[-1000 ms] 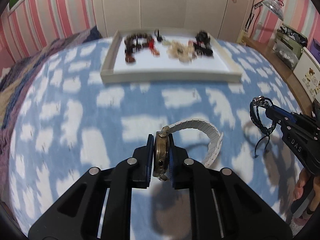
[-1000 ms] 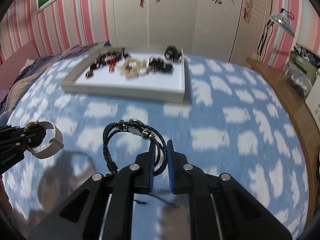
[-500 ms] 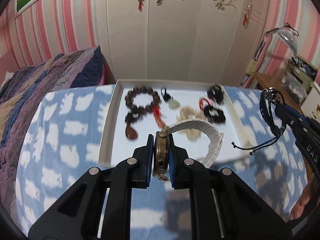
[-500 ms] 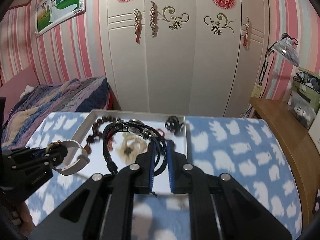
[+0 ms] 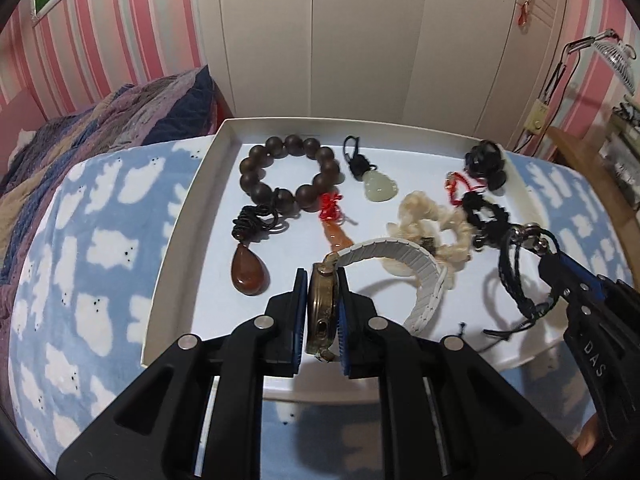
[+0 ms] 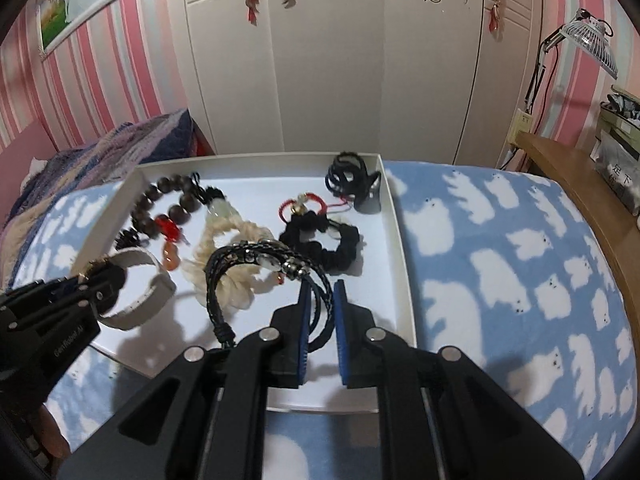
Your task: Organize jewelry
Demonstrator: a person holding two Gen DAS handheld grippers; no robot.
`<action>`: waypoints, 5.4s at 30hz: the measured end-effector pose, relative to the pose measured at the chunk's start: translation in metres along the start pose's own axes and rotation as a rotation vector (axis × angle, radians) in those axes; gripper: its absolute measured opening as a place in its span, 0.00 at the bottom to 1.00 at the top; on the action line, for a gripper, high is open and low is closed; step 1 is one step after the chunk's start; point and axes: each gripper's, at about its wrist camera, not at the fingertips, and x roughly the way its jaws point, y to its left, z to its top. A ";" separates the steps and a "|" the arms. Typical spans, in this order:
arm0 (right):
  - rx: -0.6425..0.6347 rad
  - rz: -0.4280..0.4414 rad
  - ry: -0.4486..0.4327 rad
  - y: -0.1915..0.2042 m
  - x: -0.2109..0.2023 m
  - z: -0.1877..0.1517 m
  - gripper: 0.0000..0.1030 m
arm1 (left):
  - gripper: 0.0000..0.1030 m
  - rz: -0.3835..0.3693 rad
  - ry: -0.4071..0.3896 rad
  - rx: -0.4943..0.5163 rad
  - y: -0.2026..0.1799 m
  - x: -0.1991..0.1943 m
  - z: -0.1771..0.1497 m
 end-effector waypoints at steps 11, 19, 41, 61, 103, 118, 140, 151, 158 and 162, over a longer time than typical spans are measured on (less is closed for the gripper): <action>-0.004 -0.032 0.027 0.000 0.029 -0.015 0.11 | 0.13 0.035 -0.016 0.014 0.007 0.016 -0.009; -0.005 -0.029 0.035 0.001 0.033 -0.017 0.11 | 0.13 0.053 -0.040 0.030 0.003 0.014 -0.012; 0.041 0.010 0.005 -0.005 0.006 -0.013 0.55 | 0.62 0.063 -0.089 0.022 0.003 -0.020 -0.015; -0.029 -0.016 -0.166 0.011 -0.153 -0.091 0.96 | 0.97 0.073 -0.217 -0.030 0.051 -0.185 -0.114; -0.028 -0.112 -0.282 0.007 -0.174 -0.152 0.98 | 0.97 0.045 -0.304 -0.032 0.039 -0.186 -0.194; -0.025 -0.111 -0.265 0.006 -0.167 -0.153 0.98 | 0.97 0.048 -0.274 -0.034 0.038 -0.178 -0.195; -0.033 -0.113 -0.256 0.008 -0.163 -0.155 0.98 | 0.97 0.058 -0.283 -0.035 0.037 -0.180 -0.196; -0.039 -0.115 -0.257 0.010 -0.164 -0.156 0.98 | 0.97 0.066 -0.289 -0.035 0.037 -0.181 -0.196; -0.042 -0.115 -0.255 0.009 -0.164 -0.155 0.98 | 0.97 0.070 -0.283 -0.045 0.039 -0.179 -0.196; -0.042 -0.115 -0.254 0.009 -0.164 -0.155 0.98 | 0.97 0.069 -0.282 -0.039 0.038 -0.179 -0.196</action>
